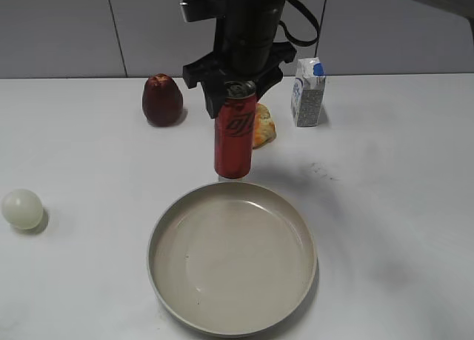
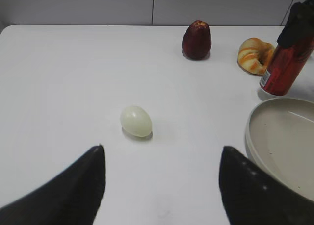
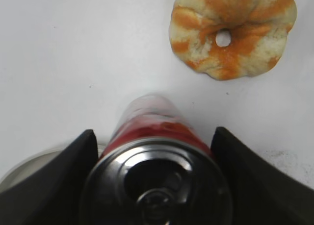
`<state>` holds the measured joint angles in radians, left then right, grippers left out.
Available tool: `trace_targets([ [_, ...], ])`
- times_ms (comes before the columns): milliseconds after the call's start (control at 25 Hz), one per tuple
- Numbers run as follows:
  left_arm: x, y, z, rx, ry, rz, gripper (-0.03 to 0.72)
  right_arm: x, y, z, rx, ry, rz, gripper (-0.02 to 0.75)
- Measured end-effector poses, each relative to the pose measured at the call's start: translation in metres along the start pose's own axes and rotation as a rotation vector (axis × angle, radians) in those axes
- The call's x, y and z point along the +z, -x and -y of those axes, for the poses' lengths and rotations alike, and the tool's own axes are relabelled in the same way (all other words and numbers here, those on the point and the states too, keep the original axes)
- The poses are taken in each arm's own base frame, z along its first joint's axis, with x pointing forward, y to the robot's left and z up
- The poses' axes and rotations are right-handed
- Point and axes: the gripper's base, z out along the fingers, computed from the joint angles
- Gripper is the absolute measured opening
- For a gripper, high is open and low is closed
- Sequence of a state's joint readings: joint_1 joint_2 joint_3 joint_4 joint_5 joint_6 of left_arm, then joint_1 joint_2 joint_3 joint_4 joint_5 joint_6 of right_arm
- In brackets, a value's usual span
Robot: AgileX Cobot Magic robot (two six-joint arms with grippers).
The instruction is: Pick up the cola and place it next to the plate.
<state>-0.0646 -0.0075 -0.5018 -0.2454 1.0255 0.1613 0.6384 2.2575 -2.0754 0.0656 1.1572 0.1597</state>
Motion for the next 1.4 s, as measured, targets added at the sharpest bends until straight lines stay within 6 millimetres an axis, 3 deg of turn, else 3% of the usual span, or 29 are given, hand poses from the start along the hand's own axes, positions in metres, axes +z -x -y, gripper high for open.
trace_targets([
  [280, 0.000, 0.000, 0.000, 0.000, 0.000, 0.000, 0.552, 0.007, -0.004, 0.001, 0.002, -0.009, -0.051, 0.515],
  [680, 0.000, 0.000, 0.000, 0.000, 0.000, 0.000, 0.552, 0.007, -0.006, 0.001, 0.002, -0.011, -0.066, 0.585],
  [1000, 0.000, 0.000, 0.000, 0.000, 0.000, 0.000, 0.552, -0.016, 0.011, 0.005, 0.030, 0.035, 0.022, 0.586],
  [1120, 0.000, 0.000, 0.000, 0.000, 0.000, 0.000, 0.552, -0.022, 0.017, 0.020, 0.093, 0.086, 0.046, 0.586],
  [1280, 0.000, 0.000, 0.000, 0.000, 0.000, 0.000, 0.552, -0.031, 0.026, 0.060, 0.195, 0.110, 0.102, 0.586],
  [1400, 0.000, 0.000, 0.000, 0.000, 0.000, 0.000, 0.552, -0.049, 0.029, 0.091, 0.257, 0.098, 0.164, 0.586],
])
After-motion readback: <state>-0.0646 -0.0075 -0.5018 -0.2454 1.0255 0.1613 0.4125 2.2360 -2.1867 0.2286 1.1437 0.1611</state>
